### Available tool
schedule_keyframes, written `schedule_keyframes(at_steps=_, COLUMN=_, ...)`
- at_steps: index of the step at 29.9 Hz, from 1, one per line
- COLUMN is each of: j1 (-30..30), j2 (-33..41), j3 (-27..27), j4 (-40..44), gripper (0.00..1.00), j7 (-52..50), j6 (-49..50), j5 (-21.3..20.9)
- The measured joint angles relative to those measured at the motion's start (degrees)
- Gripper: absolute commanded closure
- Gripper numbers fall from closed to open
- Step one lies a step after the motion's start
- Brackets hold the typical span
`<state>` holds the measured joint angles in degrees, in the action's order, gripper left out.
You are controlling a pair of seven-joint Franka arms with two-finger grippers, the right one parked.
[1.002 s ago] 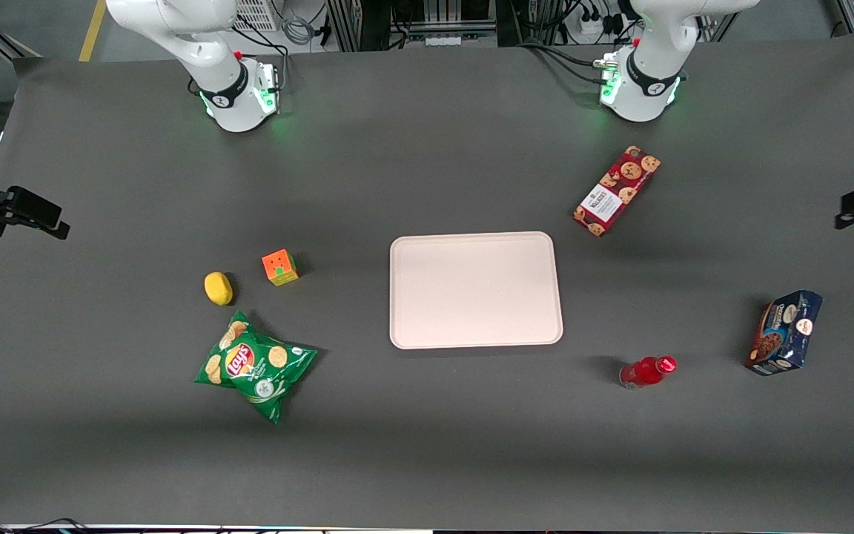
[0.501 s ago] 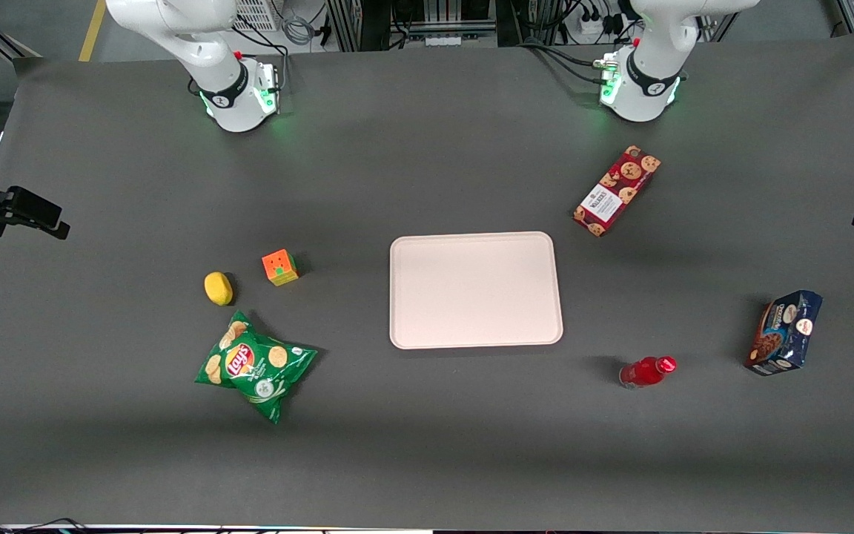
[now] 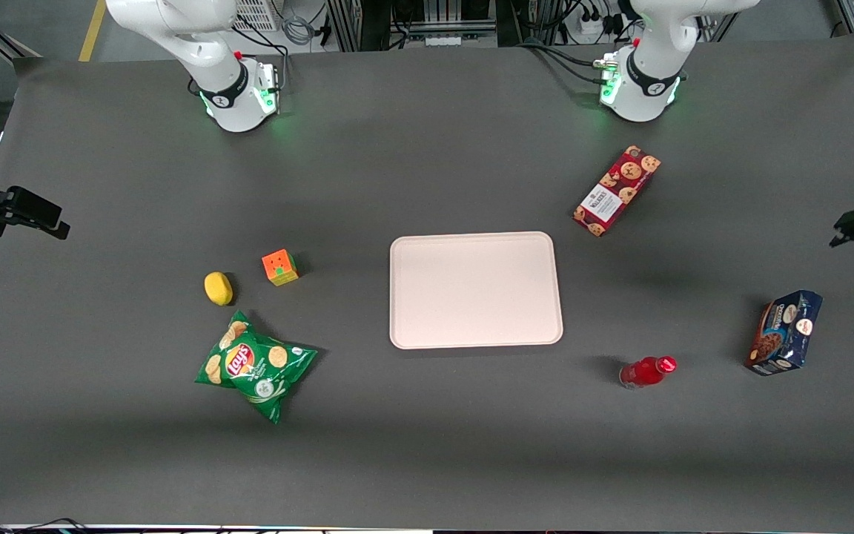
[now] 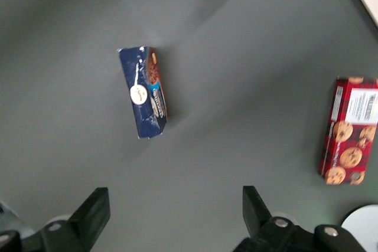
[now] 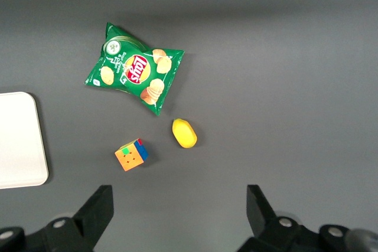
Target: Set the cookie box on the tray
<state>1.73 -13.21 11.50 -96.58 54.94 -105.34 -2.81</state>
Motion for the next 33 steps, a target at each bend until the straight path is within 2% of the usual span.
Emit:
schedule_keyframes(at_steps=15, j1=3.0, j2=-8.0, j3=0.3, j4=-6.6, gripper=0.0, j7=-5.4, j6=-14.4, j5=1.8)
schedule_keyframes(at_steps=19, j1=3.5, j2=-9.5, j3=0.3, j4=-8.3, gripper=0.0, j7=-6.5, j6=-16.7, j5=3.7)
schedule_keyframes(at_steps=28, j1=3.9, j2=-12.0, j3=0.3, j4=-9.8, gripper=0.0, j7=-7.1, j6=-21.8, j5=5.0)
schedule_keyframes(at_steps=33, j1=3.9, j2=-13.2, j3=0.3, j4=-10.2, gripper=0.0, j7=-7.3, j6=-23.6, j5=8.4)
